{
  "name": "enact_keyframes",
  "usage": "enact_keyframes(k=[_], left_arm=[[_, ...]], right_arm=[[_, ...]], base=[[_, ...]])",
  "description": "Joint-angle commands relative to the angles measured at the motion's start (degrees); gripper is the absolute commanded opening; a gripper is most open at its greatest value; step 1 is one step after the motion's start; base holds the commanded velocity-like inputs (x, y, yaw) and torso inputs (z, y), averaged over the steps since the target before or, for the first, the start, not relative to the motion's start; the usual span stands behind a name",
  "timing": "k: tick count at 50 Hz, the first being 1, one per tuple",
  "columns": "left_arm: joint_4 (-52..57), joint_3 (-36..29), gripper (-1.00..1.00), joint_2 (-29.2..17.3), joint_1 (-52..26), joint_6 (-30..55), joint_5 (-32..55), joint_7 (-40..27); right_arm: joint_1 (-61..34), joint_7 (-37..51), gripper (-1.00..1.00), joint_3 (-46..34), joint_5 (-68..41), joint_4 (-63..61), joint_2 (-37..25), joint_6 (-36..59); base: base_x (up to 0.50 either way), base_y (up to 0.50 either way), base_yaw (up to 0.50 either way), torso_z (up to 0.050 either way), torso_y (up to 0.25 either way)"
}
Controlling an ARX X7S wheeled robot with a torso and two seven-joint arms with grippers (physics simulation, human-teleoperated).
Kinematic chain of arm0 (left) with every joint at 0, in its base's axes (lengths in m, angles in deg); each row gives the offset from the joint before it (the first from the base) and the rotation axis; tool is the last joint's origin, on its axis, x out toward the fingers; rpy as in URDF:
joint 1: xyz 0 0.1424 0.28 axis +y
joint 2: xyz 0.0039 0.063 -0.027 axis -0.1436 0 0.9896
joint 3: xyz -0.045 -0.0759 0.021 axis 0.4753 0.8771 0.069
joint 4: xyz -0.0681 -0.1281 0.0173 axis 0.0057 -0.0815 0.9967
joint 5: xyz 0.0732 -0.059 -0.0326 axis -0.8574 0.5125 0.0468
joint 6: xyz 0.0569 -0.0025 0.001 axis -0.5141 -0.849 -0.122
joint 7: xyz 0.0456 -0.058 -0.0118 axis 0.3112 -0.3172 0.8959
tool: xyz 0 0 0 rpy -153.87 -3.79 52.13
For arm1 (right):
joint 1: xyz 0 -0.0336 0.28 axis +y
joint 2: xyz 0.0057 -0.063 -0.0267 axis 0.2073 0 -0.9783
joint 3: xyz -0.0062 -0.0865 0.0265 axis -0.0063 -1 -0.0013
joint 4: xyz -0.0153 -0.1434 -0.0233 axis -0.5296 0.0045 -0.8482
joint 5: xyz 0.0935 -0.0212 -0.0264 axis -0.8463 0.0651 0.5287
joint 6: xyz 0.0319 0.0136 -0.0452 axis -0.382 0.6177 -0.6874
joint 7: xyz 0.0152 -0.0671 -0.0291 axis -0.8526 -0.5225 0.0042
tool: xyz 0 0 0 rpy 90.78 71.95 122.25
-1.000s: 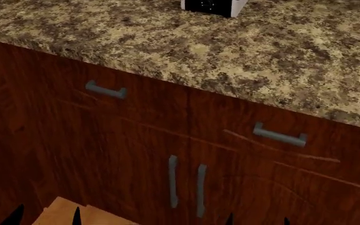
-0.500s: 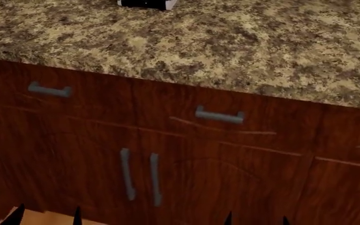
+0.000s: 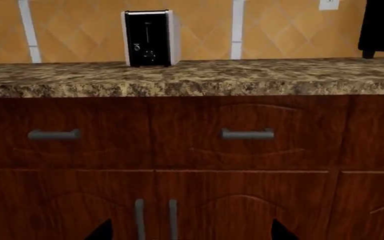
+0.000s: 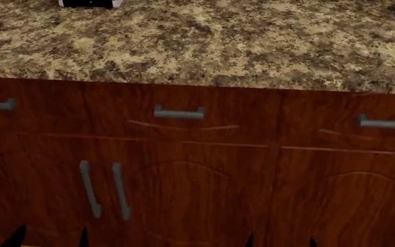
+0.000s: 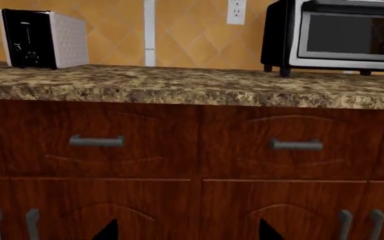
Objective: Navigate to the stove.
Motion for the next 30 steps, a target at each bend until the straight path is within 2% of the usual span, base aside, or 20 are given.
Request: enact_keyframes(k=[1, 6, 16, 30], left_arm=[[0.23, -0.24, 1.0, -0.24, 0.12, 0.05, 0.09, -0.38], [-0.04, -0.3, 1.0, -0.31, 0.08, -0.24, 0.18, -0.4], [0.24, -0.52, 1.0, -0.48, 0.03, -0.03, 0.38, -0.63], [0.06, -0.84, 1.0, -0.61, -0.04, -0.32, 0.65, -0.75]], right_arm=[[0.18, 0.35, 1.0, -0.3, -0.05, -0.4, -0.27, -0.03], [-0.2, 0.57, 1.0, -0.34, -0.01, 0.34, -0.2, -0.11], [-0.88, 0.77, 1.0, -0.82, -0.06, 0.71, -0.15, 0.61], [-1.21, 2.0, 1.0, -1.23, 0.55, 0.58, -0.54, 2.69]], base=[[-0.01, 0.12, -0.5, 0.0, 0.0], [0.0, 0.13, -0.48, 0.0, 0.0], [0.0, 0.01, -0.02, 0.0, 0.0], [-0.46, 0.01, 0.0, 0.0, 0.0]])
